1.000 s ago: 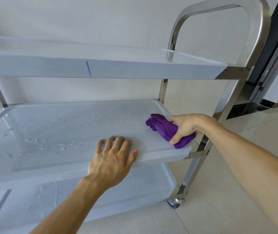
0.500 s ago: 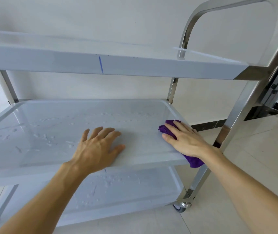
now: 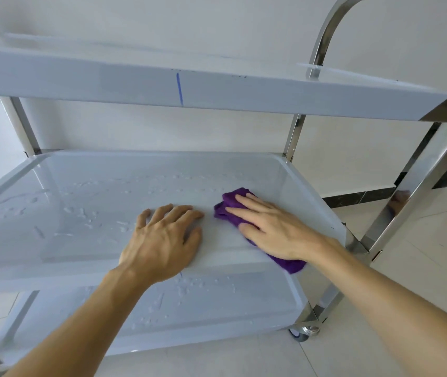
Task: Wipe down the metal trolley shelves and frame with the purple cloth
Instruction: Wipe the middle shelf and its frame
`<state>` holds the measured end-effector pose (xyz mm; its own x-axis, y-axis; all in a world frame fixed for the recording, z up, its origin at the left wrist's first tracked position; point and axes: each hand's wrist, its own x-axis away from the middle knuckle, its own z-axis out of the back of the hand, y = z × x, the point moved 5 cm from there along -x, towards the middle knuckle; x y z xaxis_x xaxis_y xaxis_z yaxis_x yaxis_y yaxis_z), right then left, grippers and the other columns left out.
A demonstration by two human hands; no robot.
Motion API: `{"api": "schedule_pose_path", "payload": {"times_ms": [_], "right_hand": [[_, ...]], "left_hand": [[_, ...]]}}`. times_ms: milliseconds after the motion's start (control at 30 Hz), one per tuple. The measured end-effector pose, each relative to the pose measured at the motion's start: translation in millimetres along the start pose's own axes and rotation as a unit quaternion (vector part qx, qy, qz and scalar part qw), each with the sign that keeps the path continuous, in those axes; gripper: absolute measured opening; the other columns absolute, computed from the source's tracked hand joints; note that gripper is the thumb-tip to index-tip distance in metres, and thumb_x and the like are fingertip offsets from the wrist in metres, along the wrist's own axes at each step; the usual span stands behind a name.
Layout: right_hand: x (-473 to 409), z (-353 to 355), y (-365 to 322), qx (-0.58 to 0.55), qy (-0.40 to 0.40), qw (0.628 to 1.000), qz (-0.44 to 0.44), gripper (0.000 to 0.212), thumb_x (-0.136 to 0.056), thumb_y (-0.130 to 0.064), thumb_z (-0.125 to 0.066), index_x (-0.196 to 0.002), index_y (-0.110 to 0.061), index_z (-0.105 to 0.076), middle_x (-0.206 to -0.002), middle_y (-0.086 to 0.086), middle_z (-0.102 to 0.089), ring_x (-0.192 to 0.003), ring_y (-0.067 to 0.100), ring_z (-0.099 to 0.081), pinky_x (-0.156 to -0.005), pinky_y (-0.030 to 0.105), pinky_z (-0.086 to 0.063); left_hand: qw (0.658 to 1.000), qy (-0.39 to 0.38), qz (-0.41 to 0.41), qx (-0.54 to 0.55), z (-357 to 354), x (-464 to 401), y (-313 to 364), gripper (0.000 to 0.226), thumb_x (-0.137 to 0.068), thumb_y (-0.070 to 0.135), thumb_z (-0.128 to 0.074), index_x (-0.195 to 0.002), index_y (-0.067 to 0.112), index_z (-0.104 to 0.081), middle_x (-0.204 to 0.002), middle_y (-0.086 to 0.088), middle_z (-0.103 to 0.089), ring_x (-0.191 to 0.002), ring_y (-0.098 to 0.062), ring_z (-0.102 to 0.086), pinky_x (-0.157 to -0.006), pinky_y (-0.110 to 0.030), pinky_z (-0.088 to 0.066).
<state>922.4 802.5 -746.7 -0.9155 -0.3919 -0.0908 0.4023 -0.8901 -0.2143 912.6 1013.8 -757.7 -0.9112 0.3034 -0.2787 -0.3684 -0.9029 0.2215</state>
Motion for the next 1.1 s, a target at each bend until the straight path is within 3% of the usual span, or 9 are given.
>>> {"api": "schedule_pose_path", "payload": {"times_ms": [100,200,300,500,700,800,900,1000,1100], "right_hand": [[22.8,25.0,54.1,0.023,0.032,0.997,-0.062,0.047,-0.103,-0.031,-0.038,-0.15,-0.036,-0.034,-0.161,-0.012,-0.021,-0.15,0.007,-0.012,-0.117,0.02,-0.005],[19.4,34.1,100.1,0.042,0.04,0.984,-0.166,0.047,-0.103,-0.028,-0.033,-0.15,-0.026,-0.037,-0.161,-0.007,-0.026,-0.148,0.014,-0.018,-0.121,0.033,-0.017],[-11.2,26.8,90.9,0.076,0.057,0.973,-0.212,0.044,-0.1,-0.024,-0.03,-0.142,-0.022,-0.042,-0.156,-0.001,-0.033,-0.141,0.025,-0.026,-0.116,0.041,-0.025],[-32.3,-6.4,0.2,0.023,0.041,0.998,-0.044,0.049,-0.101,-0.03,-0.03,-0.15,-0.03,-0.034,-0.162,-0.008,-0.021,-0.15,0.015,-0.014,-0.12,0.034,-0.016],[27.2,13.9,37.4,-0.007,0.036,0.997,-0.069,0.047,-0.103,-0.034,-0.034,-0.15,-0.041,-0.033,-0.16,-0.022,-0.019,-0.148,0.0,-0.01,-0.12,0.027,-0.015],[36.5,24.4,68.2,-0.001,0.071,0.989,-0.133,0.045,-0.102,-0.033,-0.035,-0.147,-0.038,-0.039,-0.158,-0.019,-0.027,-0.147,0.003,-0.02,-0.12,0.033,-0.024],[23.9,29.0,88.9,0.026,0.12,0.969,-0.215,0.044,-0.102,-0.026,-0.034,-0.144,-0.028,-0.046,-0.155,-0.01,-0.037,-0.143,0.012,-0.03,-0.114,0.033,-0.03],[0.7,27.1,98.0,0.055,0.132,0.952,-0.272,0.042,-0.1,-0.022,-0.032,-0.138,-0.016,-0.049,-0.147,0.0,-0.046,-0.136,0.024,-0.037,-0.11,0.04,-0.033],[-22.7,22.4,90.6,0.054,0.104,0.934,-0.336,0.039,-0.098,-0.021,-0.03,-0.128,-0.013,-0.053,-0.14,0.004,-0.048,-0.131,0.032,-0.038,-0.106,0.043,-0.033]], "left_hand": [[1.0,-0.015,0.002,-0.001,-2.4,-0.8,-0.1,0.043,-0.099,0.048,-0.028,-0.141,0.044,-0.038,-0.152,0.023,-0.033,-0.144,-0.01,-0.023,-0.119,-0.042,-0.014],[1.0,-0.021,0.004,-0.009,-3.8,-2.1,4.6,0.044,-0.1,0.047,-0.025,-0.143,0.043,-0.035,-0.154,0.022,-0.03,-0.145,-0.011,-0.021,-0.119,-0.043,-0.013],[1.0,-0.02,0.011,-0.012,-3.9,-2.4,7.4,0.044,-0.1,0.046,-0.025,-0.143,0.043,-0.034,-0.154,0.022,-0.03,-0.145,-0.011,-0.022,-0.119,-0.043,-0.013],[1.0,-0.013,0.022,-0.01,-2.1,0.6,7.1,0.041,-0.099,0.045,-0.027,-0.139,0.045,-0.037,-0.149,0.025,-0.035,-0.14,-0.007,-0.027,-0.117,-0.038,-0.017],[1.0,-0.007,0.003,-0.017,1.6,3.8,9.8,0.039,-0.097,0.048,-0.032,-0.134,0.046,-0.045,-0.141,0.026,-0.046,-0.13,-0.008,-0.039,-0.108,-0.035,-0.023],[0.999,-0.011,-0.033,-0.038,6.4,-5.5,8.9,0.038,-0.095,0.053,-0.036,-0.129,0.045,-0.05,-0.128,0.024,-0.056,-0.115,-0.011,-0.049,-0.097,-0.032,-0.032],[0.996,0.001,-0.083,-0.027,10.9,-10.3,3.4,0.033,-0.095,0.052,-0.04,-0.122,0.043,-0.058,-0.116,0.022,-0.061,-0.103,-0.01,-0.049,-0.089,-0.026,-0.031],[0.994,0.006,-0.108,-0.019,9.8,-9.6,4.2,0.042,-0.094,0.054,-0.028,-0.122,0.042,-0.057,-0.112,0.021,-0.058,-0.099,-0.01,-0.046,-0.093,-0.026,-0.03],[0.994,-0.003,-0.103,-0.029,2.5,-11.4,7.3,0.052,-0.089,0.056,-0.016,-0.126,0.041,-0.049,-0.123,0.02,-0.051,-0.111,-0.012,-0.042,-0.106,-0.034,-0.027]]}}
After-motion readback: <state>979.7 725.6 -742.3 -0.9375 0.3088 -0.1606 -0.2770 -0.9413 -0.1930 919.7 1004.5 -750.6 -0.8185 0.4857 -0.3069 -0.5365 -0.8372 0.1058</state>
